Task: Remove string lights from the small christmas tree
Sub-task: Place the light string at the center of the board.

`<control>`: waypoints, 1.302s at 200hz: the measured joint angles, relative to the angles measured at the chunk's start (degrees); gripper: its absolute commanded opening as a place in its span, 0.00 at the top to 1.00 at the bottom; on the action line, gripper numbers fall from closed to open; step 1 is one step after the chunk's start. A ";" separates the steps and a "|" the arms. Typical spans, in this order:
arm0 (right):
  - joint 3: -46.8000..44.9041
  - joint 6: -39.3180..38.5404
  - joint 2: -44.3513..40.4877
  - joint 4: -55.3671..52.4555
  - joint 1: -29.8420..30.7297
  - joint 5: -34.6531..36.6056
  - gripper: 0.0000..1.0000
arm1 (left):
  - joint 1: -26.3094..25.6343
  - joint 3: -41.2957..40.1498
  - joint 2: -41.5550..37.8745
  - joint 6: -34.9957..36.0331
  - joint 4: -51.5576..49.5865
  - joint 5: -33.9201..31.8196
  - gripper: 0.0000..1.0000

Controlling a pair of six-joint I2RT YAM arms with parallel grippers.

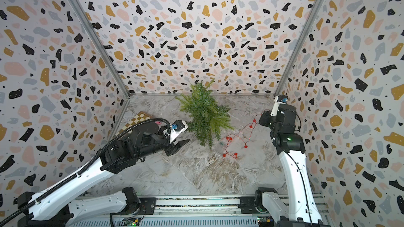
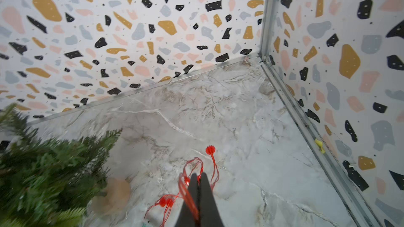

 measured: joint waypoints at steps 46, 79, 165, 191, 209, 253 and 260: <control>-4.63 2.91 6.75 8.31 -6.75 2.56 0.97 | 2.64 -2.21 -0.83 -1.53 -0.37 1.27 0.40; -9.01 4.20 13.73 13.55 -6.86 4.92 0.81 | 3.82 -3.52 -0.76 -2.75 -0.31 3.32 0.40; -15.02 4.76 17.90 18.60 -10.95 10.08 0.36 | 4.70 -6.80 -1.22 -5.20 -0.15 7.19 0.39; -14.99 4.48 17.44 18.21 -11.06 12.55 0.14 | 5.20 -7.67 -2.23 -5.40 -0.37 7.93 0.38; -14.82 3.85 16.13 17.62 -10.99 13.53 0.13 | 5.44 -7.89 -2.71 -5.57 -0.42 8.74 0.38; -14.91 2.34 10.80 19.37 -3.80 12.87 0.13 | 5.53 -8.09 -2.69 -6.10 -0.33 10.34 0.38; -15.63 1.40 9.92 21.27 -1.44 12.81 0.13 | 5.60 -8.13 -2.56 -6.21 -0.35 10.54 0.38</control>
